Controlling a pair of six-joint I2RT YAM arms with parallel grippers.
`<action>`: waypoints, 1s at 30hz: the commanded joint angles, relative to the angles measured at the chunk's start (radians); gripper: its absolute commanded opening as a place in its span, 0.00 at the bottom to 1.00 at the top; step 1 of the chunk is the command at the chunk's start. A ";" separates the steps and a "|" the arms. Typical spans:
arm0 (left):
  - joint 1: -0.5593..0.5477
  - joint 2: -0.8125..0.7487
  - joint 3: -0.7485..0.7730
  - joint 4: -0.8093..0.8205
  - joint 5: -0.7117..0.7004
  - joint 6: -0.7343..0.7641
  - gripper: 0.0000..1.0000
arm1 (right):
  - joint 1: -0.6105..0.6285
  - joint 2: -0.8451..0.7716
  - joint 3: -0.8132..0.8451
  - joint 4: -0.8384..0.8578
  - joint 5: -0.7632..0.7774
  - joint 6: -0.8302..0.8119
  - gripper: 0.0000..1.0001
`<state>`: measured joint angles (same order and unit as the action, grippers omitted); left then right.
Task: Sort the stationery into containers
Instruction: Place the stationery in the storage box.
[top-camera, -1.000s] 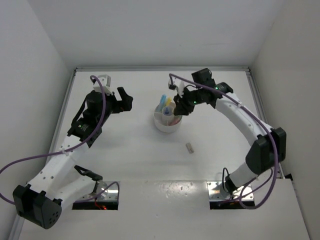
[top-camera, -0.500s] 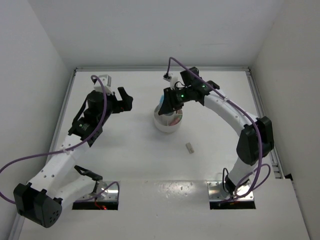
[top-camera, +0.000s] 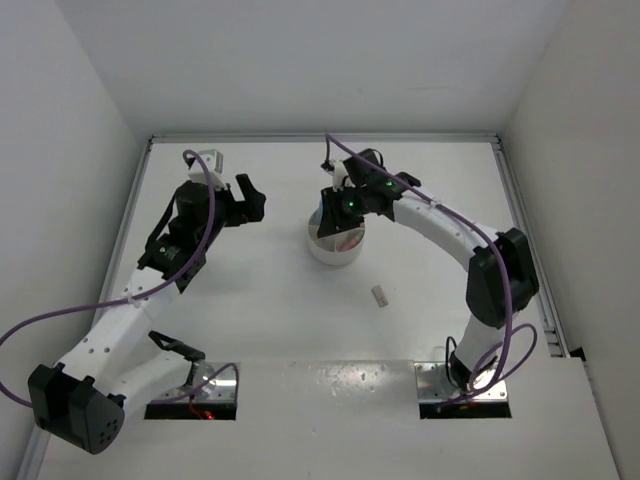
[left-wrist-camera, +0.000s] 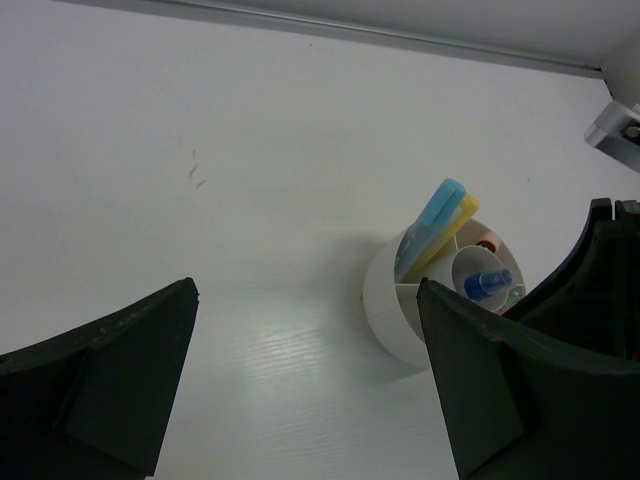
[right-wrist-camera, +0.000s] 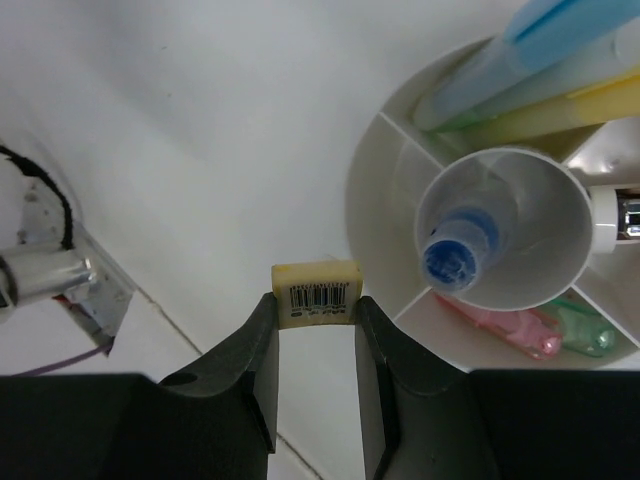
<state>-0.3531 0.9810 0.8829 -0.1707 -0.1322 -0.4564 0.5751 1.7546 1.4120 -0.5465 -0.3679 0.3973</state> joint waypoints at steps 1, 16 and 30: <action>0.005 -0.004 -0.002 0.036 -0.007 0.013 0.97 | 0.012 0.025 0.010 0.019 0.096 0.025 0.00; 0.005 -0.004 -0.002 0.036 0.002 0.013 0.97 | 0.040 0.077 0.022 0.019 0.181 0.034 0.00; 0.005 -0.013 -0.002 0.036 0.002 0.013 0.97 | 0.040 0.077 0.022 0.028 0.199 0.034 0.36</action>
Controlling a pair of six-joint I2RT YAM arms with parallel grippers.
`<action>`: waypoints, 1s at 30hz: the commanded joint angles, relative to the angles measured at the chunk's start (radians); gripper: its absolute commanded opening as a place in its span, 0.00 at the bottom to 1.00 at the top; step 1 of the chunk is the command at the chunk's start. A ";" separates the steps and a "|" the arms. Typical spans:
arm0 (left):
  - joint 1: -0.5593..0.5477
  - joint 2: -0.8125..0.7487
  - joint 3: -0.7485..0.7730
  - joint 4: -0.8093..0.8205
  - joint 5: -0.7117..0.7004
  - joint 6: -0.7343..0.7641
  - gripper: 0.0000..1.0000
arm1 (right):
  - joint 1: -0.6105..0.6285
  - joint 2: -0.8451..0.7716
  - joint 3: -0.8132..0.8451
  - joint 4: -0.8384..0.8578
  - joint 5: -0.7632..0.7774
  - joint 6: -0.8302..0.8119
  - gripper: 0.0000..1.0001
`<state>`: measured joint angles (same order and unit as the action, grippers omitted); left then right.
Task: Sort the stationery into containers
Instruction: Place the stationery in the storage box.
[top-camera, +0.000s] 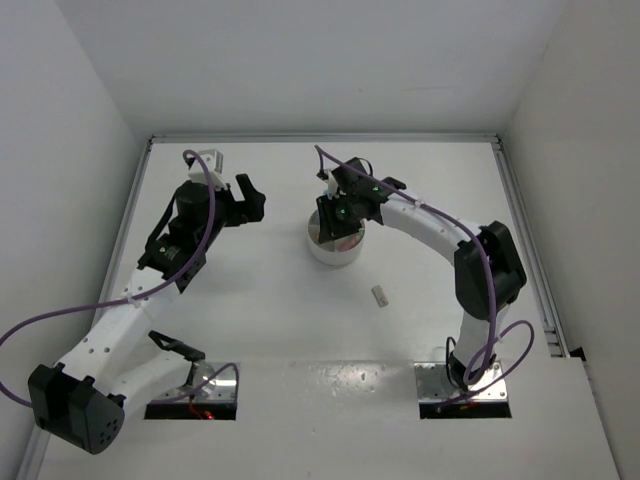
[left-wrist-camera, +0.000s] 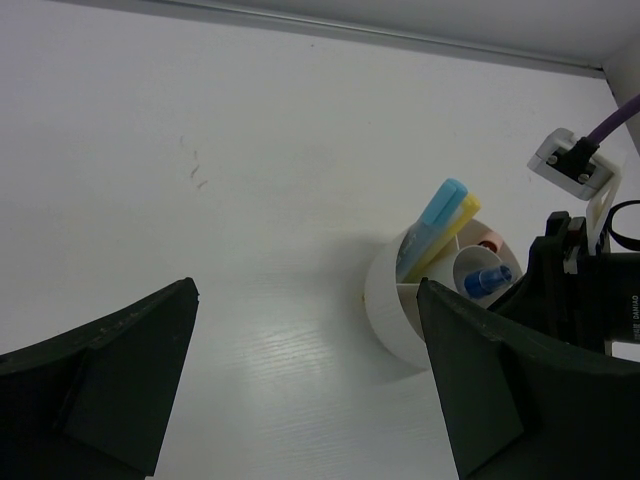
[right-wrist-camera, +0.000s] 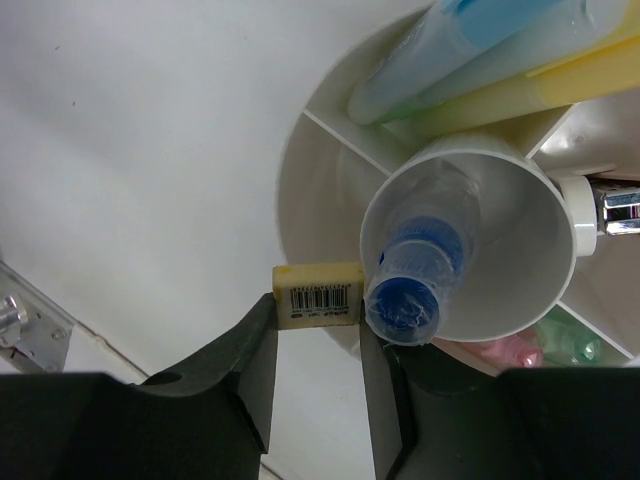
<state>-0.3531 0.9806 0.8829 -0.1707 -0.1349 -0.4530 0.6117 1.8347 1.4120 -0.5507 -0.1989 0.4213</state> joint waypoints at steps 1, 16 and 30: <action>0.005 -0.013 -0.002 0.036 0.004 0.010 0.97 | 0.003 -0.012 0.022 0.032 0.030 0.010 0.36; 0.005 -0.013 -0.002 0.036 0.026 0.010 0.80 | 0.003 -0.075 0.041 0.012 -0.042 -0.030 0.00; -0.336 0.124 -0.111 0.181 0.224 -0.390 0.21 | -0.032 -0.560 -0.310 0.237 0.692 -0.483 0.76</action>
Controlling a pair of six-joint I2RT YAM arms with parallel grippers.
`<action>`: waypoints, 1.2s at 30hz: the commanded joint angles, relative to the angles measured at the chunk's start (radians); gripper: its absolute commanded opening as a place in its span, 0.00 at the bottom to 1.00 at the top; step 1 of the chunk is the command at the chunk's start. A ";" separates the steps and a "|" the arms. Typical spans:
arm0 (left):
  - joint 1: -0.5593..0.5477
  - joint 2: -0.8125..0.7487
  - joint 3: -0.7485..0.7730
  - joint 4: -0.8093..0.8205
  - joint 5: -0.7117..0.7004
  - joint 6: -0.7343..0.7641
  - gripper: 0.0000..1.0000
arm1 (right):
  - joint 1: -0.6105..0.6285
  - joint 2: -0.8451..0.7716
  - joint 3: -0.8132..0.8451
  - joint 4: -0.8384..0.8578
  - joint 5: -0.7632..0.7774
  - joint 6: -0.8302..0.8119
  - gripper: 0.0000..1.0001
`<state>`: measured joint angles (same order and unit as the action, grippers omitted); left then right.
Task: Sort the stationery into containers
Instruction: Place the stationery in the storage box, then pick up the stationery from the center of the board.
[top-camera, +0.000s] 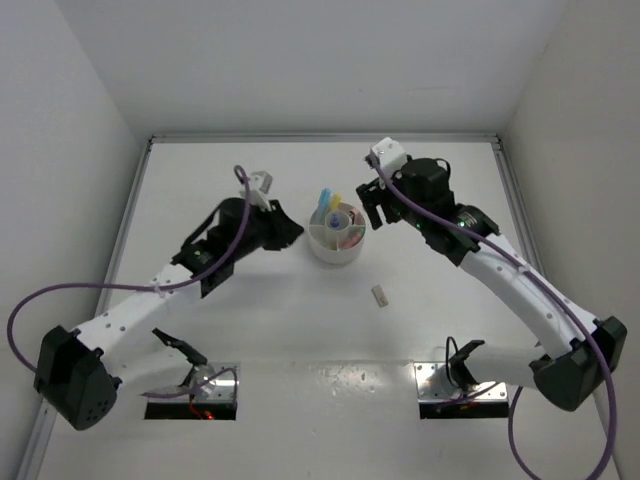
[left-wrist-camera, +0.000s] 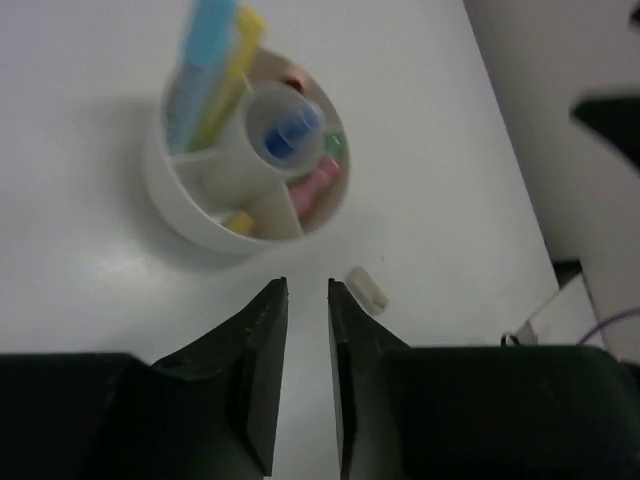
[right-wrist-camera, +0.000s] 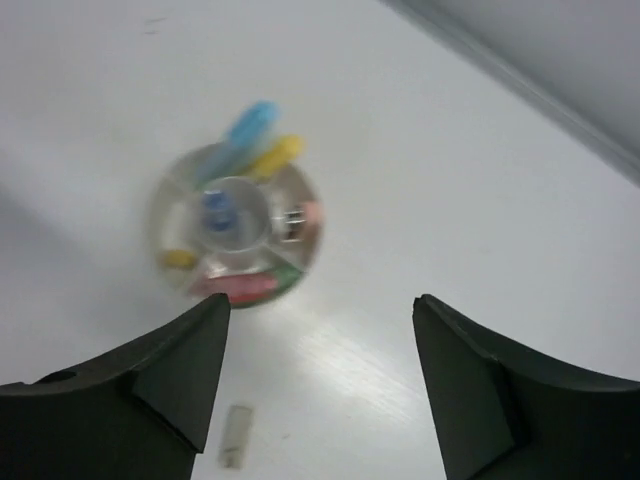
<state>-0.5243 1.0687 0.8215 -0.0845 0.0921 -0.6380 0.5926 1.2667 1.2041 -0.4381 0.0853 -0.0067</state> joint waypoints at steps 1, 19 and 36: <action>-0.221 0.049 -0.050 0.104 -0.058 -0.244 0.34 | -0.023 0.008 -0.124 0.143 0.409 -0.046 0.76; -0.603 0.839 0.547 -0.273 -0.506 -0.749 0.56 | -0.209 -0.173 -0.268 0.345 0.587 0.011 0.13; -0.583 1.080 0.801 -0.526 -0.388 -0.825 0.61 | -0.227 -0.230 -0.298 0.354 0.547 0.020 0.14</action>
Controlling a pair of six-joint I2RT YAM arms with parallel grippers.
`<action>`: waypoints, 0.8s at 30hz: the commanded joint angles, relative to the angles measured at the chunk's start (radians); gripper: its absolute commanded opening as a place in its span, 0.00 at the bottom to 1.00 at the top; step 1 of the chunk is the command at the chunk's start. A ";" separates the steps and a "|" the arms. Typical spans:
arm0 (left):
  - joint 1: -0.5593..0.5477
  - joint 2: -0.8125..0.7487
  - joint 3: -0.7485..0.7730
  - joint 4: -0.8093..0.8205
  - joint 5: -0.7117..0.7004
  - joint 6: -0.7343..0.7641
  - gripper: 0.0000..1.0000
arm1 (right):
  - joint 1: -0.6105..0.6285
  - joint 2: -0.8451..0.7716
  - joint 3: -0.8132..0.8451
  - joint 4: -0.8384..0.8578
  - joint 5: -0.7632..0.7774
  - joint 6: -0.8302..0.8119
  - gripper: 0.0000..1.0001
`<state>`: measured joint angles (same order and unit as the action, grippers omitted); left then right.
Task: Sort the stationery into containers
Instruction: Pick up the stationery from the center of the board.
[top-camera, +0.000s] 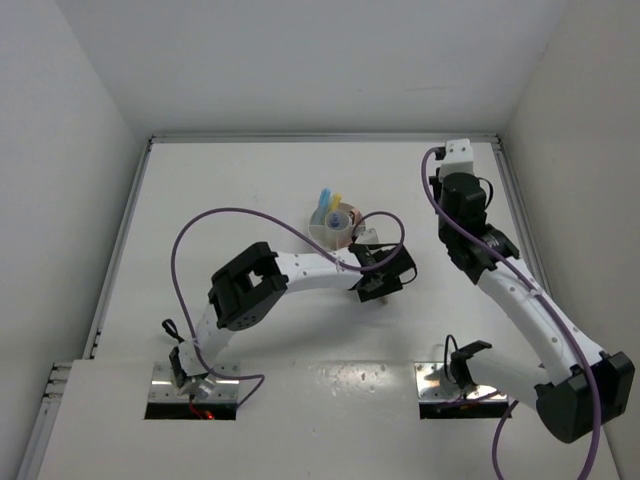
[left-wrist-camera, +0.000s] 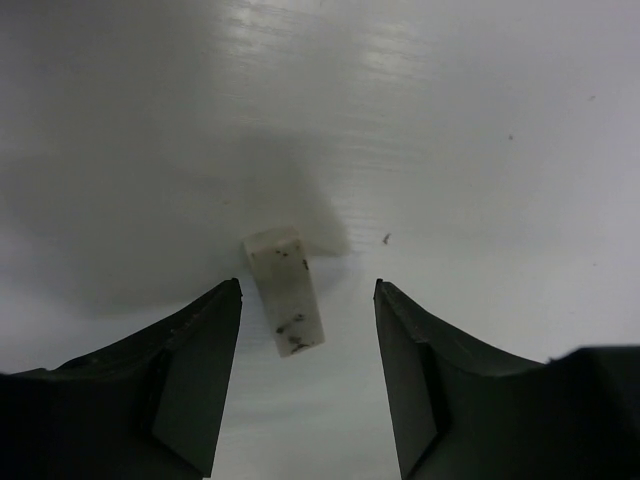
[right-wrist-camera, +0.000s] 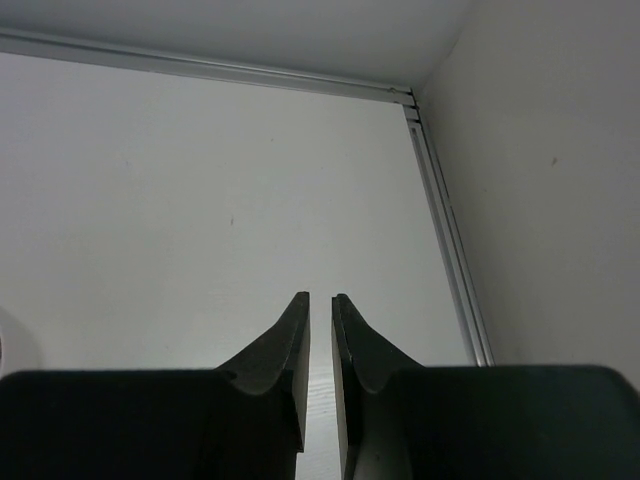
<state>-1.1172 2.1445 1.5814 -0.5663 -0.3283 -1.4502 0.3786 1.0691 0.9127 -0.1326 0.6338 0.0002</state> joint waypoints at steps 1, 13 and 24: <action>0.010 0.005 0.052 -0.056 0.032 -0.013 0.61 | -0.014 -0.032 -0.006 0.048 -0.002 0.014 0.14; 0.019 0.183 0.256 -0.256 0.110 0.031 0.57 | -0.014 -0.090 -0.025 0.057 -0.022 0.023 0.14; 0.017 0.230 0.314 -0.392 0.110 0.099 0.34 | -0.014 -0.141 -0.025 0.057 -0.042 0.041 0.14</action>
<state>-1.1004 2.3089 1.8744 -0.8318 -0.2256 -1.3975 0.3687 0.9543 0.8902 -0.1131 0.6003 0.0124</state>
